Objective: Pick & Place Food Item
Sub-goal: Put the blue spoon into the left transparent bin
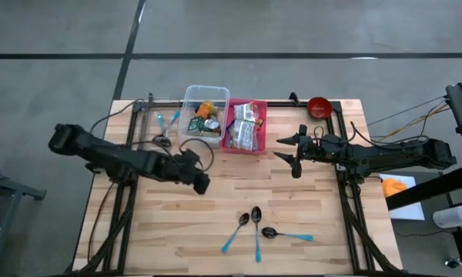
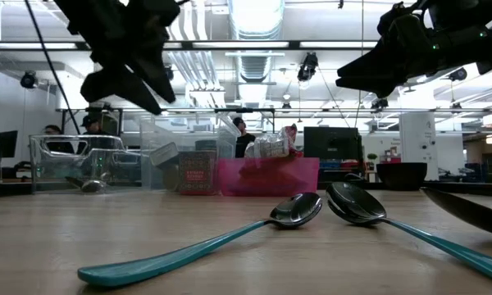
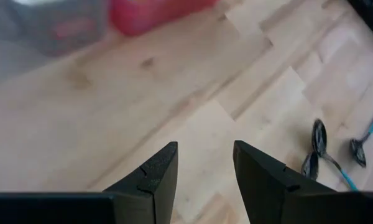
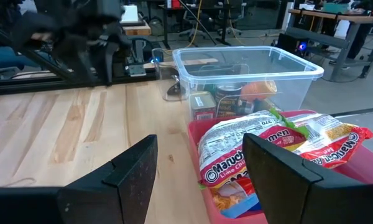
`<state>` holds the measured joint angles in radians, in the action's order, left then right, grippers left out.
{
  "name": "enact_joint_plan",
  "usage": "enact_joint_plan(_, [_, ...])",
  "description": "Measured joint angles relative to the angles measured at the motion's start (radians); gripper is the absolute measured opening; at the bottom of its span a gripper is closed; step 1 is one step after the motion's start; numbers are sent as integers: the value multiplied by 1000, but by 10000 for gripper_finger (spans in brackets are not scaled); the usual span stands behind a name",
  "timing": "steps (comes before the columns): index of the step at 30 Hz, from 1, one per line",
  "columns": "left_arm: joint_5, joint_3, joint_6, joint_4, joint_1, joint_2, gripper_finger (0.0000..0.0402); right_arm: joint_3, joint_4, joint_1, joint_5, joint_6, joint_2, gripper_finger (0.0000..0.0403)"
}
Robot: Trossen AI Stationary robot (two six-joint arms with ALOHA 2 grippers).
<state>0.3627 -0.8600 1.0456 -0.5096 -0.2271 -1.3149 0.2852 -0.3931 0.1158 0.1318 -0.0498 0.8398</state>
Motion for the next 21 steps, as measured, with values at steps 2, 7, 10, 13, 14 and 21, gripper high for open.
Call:
enact_joint_plan(2, [-19, 0, -6, 43, -8, -45, 156, 0, 0, 0, 0, -1, 0, 235])
enact_joint_plan(7, [-59, 0, -124, 256, -17, -149, 156, 0, 0, 0, 0, -1, 0, 235])
enact_joint_plan(10, [-81, 0, -182, 385, -17, -212, 156, 0, 0, 0, 0, 0, 0, 235])
enact_joint_plan(13, [-131, 0, -216, 497, -7, -275, 156, 0, 0, 0, 0, 0, 0, 235])
enact_joint_plan(14, [-151, 0, -223, 533, -5, -296, 156, 0, 0, 0, 0, 0, 0, 235])
enact_joint_plan(21, [-242, 1, -238, 698, -5, -435, 156, 0, -1, 0, 0, -2, 0, 235])
